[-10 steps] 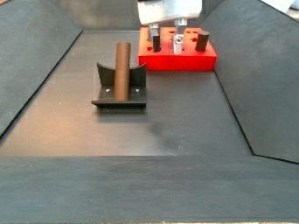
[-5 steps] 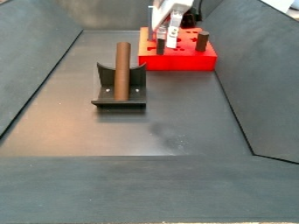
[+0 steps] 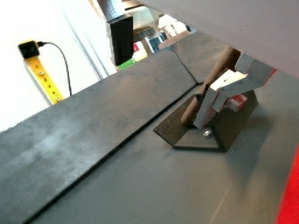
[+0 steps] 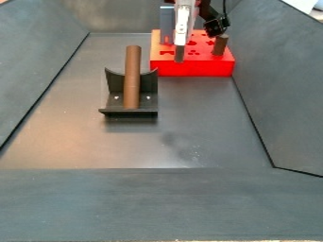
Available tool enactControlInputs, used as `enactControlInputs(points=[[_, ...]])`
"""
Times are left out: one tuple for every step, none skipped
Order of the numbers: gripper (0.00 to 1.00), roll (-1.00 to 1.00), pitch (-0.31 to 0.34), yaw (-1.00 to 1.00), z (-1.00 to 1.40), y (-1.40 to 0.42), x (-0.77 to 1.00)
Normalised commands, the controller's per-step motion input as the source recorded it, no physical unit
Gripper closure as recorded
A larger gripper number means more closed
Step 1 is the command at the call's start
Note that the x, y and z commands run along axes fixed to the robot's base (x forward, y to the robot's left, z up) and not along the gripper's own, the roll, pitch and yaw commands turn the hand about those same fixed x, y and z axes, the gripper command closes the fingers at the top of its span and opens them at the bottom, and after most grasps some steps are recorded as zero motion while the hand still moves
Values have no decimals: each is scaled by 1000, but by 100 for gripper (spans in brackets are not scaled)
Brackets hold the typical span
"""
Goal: Pick up the oval object. Move up. Place the oval object on the fixture. Regrasp the oval object. Move to above the board. Insert the oval object.
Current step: Regrasp the oval object.
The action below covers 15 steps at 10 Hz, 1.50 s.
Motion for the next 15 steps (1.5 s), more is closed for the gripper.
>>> enactControlInputs(points=[[0, 191, 573, 303, -34, -30, 44], [0, 147, 437, 408, -6, -40, 61], [0, 124, 334, 444, -1, -39, 64], [0, 105, 221, 446, -12, -37, 66], [0, 90, 92, 414, -12, -35, 61], [0, 75, 14, 374, -4, -36, 55], [0, 69, -50, 328, -12, -39, 49], [0, 74, -98, 257, -13, -38, 42], [0, 72, -111, 202, -9, -41, 40], [0, 113, -136, 91, -4, -20, 1000], [0, 115, -126, 40, -11, -17, 1000], [0, 126, -99, -4, -34, -15, 1000], [0, 127, -78, -23, -34, -15, 1000], [0, 121, -35, -41, -34, -15, 1000], [0, 116, -12, -48, -36, -15, 1000]])
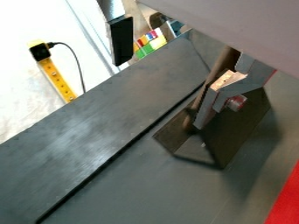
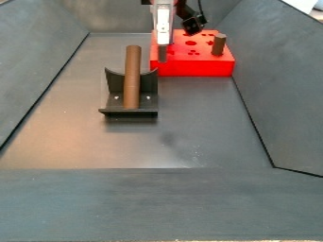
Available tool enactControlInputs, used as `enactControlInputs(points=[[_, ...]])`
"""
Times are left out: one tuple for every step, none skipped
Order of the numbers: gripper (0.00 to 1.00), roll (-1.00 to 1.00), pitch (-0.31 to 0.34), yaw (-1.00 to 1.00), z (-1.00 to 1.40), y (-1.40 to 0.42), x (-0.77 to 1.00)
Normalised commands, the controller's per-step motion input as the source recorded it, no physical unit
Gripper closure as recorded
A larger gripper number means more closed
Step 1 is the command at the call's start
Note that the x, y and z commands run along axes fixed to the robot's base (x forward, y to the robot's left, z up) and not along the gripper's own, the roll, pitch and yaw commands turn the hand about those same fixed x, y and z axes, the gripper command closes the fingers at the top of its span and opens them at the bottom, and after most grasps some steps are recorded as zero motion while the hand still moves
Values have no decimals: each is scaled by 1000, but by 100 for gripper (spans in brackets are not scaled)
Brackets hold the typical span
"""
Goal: Pick up the oval object. Move up. Place the oval object on the fixture. Regrasp the oval object. Move to above the board. Insert the oval object.
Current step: Regrasp the oval object.
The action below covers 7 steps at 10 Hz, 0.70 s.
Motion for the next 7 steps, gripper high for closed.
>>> enactControlInputs(points=[[0, 104, 37, -56, -39, -13, 1000], [0, 97, 68, -53, -39, -13, 1000], [0, 91, 104, -38, -37, -11, 962], [0, 91, 118, -29, -34, -10, 900], [0, 97, 140, 8, -31, -10, 750], [0, 100, 147, 23, -32, -10, 693], [0, 101, 153, 50, -32, -11, 587]])
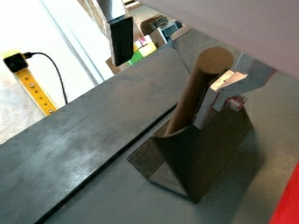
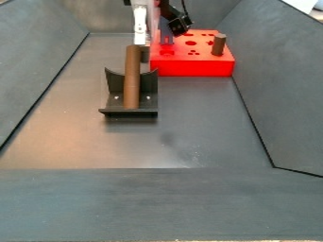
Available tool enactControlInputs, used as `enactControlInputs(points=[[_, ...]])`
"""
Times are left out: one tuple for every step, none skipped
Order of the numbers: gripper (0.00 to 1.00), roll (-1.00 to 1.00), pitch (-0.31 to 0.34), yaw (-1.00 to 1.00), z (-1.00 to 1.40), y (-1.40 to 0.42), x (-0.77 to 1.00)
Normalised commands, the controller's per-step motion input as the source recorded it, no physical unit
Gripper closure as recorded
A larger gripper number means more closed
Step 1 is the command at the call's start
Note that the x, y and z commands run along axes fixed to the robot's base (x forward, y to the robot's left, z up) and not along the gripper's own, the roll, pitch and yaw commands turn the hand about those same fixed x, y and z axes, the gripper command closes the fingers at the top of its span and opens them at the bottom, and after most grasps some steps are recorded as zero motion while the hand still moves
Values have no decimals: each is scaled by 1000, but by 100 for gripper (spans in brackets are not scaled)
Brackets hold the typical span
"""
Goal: Pick up the oval object. Move up. Place the oval object on the fixture. Regrasp the oval object. Move to above the board. Insert the oval object.
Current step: Regrasp the oval object.
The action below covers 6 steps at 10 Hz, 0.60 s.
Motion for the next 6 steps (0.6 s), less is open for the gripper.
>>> enactControlInputs(points=[[0, 98, 153, 64, -24, -9, 511], [0, 96, 157, 88, -21, -12, 386], [0, 91, 157, 97, -21, -15, 316], [0, 84, 156, 103, -24, -18, 255], [0, 79, 153, 109, -17, -19, 190], [100, 0, 0, 0, 0, 0, 0]])
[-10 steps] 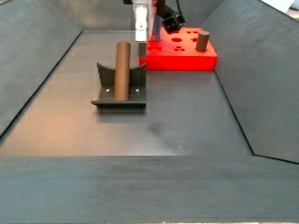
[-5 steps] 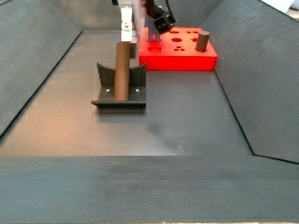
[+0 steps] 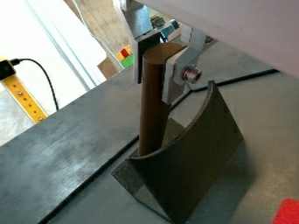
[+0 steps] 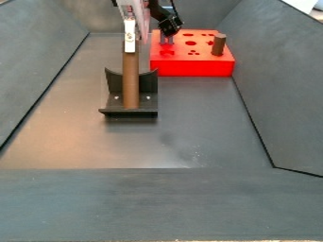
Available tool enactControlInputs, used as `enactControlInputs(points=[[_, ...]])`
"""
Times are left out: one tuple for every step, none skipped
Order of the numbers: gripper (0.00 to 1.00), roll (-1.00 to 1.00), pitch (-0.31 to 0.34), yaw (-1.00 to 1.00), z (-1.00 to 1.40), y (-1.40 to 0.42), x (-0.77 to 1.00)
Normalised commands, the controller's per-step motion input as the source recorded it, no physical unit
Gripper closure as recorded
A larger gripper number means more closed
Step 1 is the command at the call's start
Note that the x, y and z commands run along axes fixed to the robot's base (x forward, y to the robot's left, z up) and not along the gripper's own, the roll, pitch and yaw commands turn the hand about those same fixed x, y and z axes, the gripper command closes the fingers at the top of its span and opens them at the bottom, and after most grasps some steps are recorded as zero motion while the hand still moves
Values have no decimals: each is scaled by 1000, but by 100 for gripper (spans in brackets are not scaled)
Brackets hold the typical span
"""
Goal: Pick up the oval object. Move up. Place the oval object on the fixture. Regrasp the oval object. Move to above the board. Insert the oval object.
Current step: Move to above the board.
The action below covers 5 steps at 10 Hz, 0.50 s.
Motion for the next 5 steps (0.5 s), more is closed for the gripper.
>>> enactControlInputs(points=[[100, -106, -264, 28, 1000, -175, -26], [100, -102, -247, 2, 1000, -173, -31], [100, -88, -219, -30, 1000, -166, -35], [100, -73, -160, -84, 1000, -157, -37], [100, -63, -109, -119, 1000, -152, -38]])
